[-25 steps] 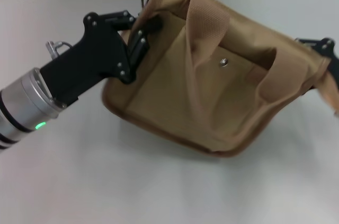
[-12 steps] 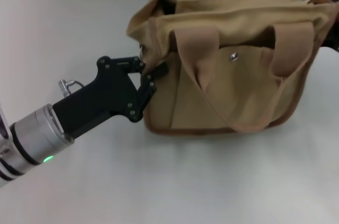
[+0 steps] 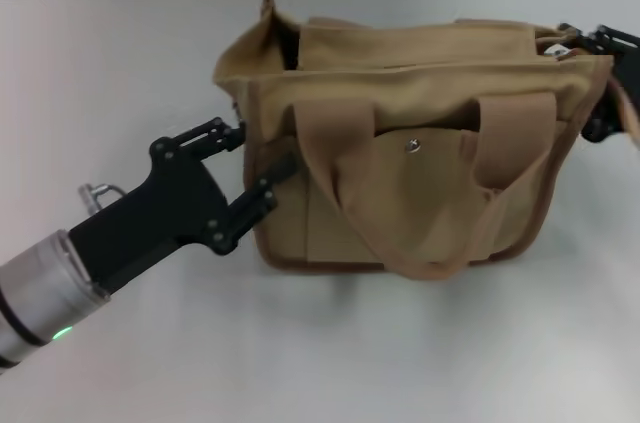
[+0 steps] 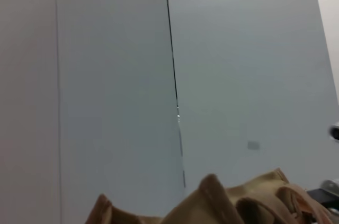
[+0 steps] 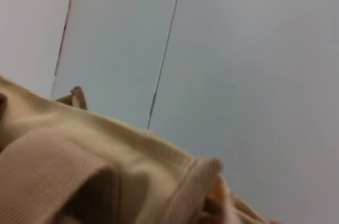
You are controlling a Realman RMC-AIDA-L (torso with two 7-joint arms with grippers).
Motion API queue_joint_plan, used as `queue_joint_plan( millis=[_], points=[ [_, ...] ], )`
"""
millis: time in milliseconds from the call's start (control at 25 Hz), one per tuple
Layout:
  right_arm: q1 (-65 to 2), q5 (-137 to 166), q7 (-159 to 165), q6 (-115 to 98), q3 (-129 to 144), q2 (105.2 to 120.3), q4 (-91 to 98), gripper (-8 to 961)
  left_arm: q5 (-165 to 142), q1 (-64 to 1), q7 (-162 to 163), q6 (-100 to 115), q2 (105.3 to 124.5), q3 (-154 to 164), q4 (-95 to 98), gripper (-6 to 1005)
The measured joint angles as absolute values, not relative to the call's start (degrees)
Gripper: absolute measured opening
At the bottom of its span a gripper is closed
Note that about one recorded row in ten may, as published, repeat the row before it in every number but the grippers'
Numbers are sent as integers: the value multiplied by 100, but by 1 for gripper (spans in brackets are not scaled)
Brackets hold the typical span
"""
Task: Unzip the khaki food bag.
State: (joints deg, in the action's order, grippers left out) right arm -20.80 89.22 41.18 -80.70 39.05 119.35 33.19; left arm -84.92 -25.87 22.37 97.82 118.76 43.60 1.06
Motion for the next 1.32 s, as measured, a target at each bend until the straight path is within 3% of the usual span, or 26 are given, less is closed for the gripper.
queue_joint_plan(
  millis=[160, 360, 440, 480, 560, 720, 840, 1080, 1320],
  points=[
    [-1610, 8713, 3920, -8711, 3536, 11945, 3230, 365, -8471, -2184, 2336, 10086, 11874, 4346, 441, 472],
    [-1266, 8498, 4071, -9337, 2583, 11921, 2915, 468, -8448, -1870, 2344, 10482, 11849, 4300, 543, 641],
    [-1228, 8450, 4198, -9538, 2347, 11887, 2772, 613, -8426, -1766, 2356, 10618, 11843, 4246, 573, 708],
    [-1218, 8449, 4289, -9675, 2287, 11855, 2702, 686, -8416, -1681, 2384, 10740, 11846, 4207, 633, 725],
    [-1161, 8581, 4708, -10426, 2279, 11724, 2568, 740, -8422, -1638, 2454, 10842, 11850, 4219, 701, 758],
    [-1134, 9200, 5010, -11307, 2485, 11692, 2762, 849, -8467, -1601, 2960, 11103, 11844, 4433, 861, 825],
    [-1232, 10149, 5123, -11799, 2759, 11708, 3040, 849, -8516, -1597, 3057, 11116, 11845, 4639, 954, 842],
    [-1601, 11674, 5105, -11560, 3037, 11895, 3185, 849, -8622, -1835, 3297, 10799, 11853, 6011, 1196, 842],
    [-1707, 11781, 5085, -11284, 3044, 11925, 3096, 849, -8623, -1877, 3260, 10646, 11862, 6157, 1202, 842]
  ],
)
